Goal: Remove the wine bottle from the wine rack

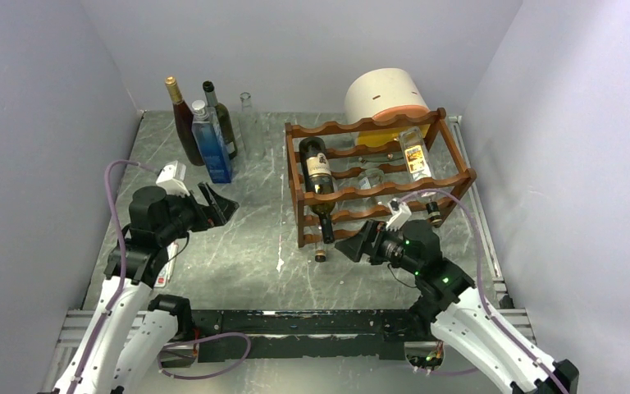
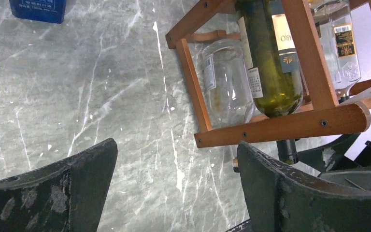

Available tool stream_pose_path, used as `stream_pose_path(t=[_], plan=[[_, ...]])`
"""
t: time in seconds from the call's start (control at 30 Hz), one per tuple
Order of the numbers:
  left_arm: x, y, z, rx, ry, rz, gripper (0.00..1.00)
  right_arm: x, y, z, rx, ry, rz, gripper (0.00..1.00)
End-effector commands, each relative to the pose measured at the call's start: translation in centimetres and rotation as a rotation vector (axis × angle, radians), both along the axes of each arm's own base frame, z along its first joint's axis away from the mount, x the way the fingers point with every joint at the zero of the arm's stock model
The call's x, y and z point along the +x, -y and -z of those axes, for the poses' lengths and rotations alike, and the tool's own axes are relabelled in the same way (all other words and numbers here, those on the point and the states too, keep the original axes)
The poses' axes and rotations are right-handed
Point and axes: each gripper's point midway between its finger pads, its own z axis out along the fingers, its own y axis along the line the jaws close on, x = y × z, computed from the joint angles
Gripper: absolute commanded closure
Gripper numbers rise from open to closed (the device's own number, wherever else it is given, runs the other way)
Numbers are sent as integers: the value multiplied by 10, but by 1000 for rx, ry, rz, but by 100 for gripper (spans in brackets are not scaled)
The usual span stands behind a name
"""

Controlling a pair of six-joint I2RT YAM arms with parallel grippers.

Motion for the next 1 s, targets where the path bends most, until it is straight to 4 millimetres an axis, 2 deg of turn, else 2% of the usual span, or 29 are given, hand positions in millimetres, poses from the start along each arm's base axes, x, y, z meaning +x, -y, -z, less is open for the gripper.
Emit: stream_pose_path(t=[0.0, 0.1, 0.17, 0.2, 0.3, 0.43, 0.53, 0.77, 0.97], plan=[[-4, 8, 3, -3, -15, 58, 4, 13, -19, -13, 69, 79, 6, 12], [-4, 6, 5, 7, -22, 55, 4, 15, -31, -13, 68, 100, 5, 12], [-5, 7, 5, 5, -14, 64, 4, 16, -40, -13, 69, 104, -5, 18], [-6, 8, 5, 2, -11, 66, 4, 18, -43, -12, 58, 108, 6, 21], [-6, 9, 4, -3, 0, 70, 5, 23, -46, -10, 26, 131, 42, 22], [-6, 8, 4, -2, 4, 69, 5, 26, -54, -11, 57, 151, 45, 29], [-5, 8, 5, 4, -2, 68, 5, 30, -57, -8, 61, 152, 59, 36], [-4, 9, 6, 1, 3, 69, 5, 36, -57, -1, 43, 159, 102, 39], [-3, 11, 8, -6, -2, 78, 6, 39, -59, 0, 49, 166, 114, 46]])
